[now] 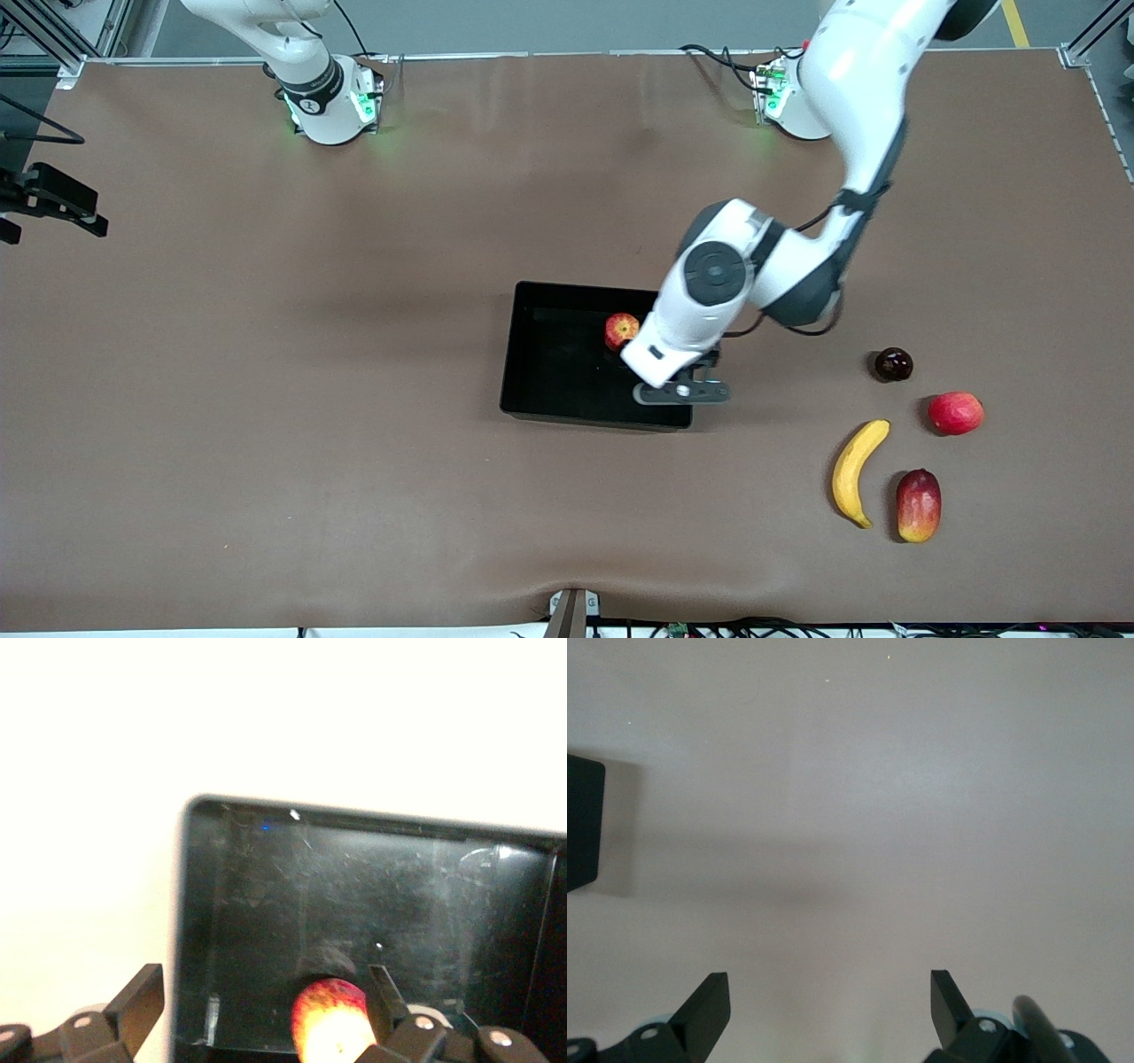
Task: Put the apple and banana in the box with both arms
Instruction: 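Lower the apple into the black box and open the left gripper, then move the left gripper back over the yellow banana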
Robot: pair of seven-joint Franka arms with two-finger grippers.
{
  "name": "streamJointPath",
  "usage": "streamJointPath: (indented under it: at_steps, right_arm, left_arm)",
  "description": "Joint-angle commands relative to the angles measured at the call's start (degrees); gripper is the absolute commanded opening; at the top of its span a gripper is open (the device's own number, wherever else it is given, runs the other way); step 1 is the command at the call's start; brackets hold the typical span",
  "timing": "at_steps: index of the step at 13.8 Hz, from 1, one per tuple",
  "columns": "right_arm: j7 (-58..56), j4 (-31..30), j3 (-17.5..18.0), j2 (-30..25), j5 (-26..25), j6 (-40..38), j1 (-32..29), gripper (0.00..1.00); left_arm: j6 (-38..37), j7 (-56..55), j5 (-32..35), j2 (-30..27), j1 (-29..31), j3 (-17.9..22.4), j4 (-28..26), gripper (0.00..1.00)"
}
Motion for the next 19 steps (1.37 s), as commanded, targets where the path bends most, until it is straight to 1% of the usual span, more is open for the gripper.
streamJointPath:
  at_steps: [1, 4, 9, 13, 15, 17, 19]
  right_arm:
    - [-0.5, -1.8, 0.1, -1.6, -1.6, 1.3, 0.2, 1.00]
    - [-2.1, -1.8, 0.0, -1.5, -1.3, 1.5, -0.1, 1.00]
    - [-2.8, -2.3, -0.6, -1.6, -1.2, 1.2, -1.1, 1.00]
    - [-2.8, -2.4, -0.6, -1.7, -1.0, 0.9, -1.1, 1.00]
    - [-2.7, -2.4, -0.5, -1.8, -1.0, 0.8, -0.9, 1.00]
    - [-2.7, -2.4, -0.5, -1.8, -1.0, 0.6, -1.0, 1.00]
    - [-2.7, -2.4, -0.5, -1.8, -1.0, 0.3, -1.1, 1.00]
  left_arm:
    - [-3.8, 4.7, 0.4, -3.2, 3.7, -0.7, 0.4, 1.00]
    - [-5.7, 11.0, 0.0, -4.2, 7.9, -0.8, 0.8, 1.00]
    - [-5.7, 21.8, 0.0, -3.6, 14.1, -0.6, 0.6, 1.00]
    - [-5.1, 29.5, 0.2, -0.3, 19.1, -0.5, 0.6, 1.00]
    - [-4.4, 31.9, 1.1, 1.9, 20.2, -0.1, 0.6, 1.00]
    - [-1.2, 33.5, 3.1, 3.9, 20.8, 0.0, 0.6, 1.00]
    - [2.0, 38.5, 3.4, 6.1, 22.7, 0.0, 0.7, 1.00]
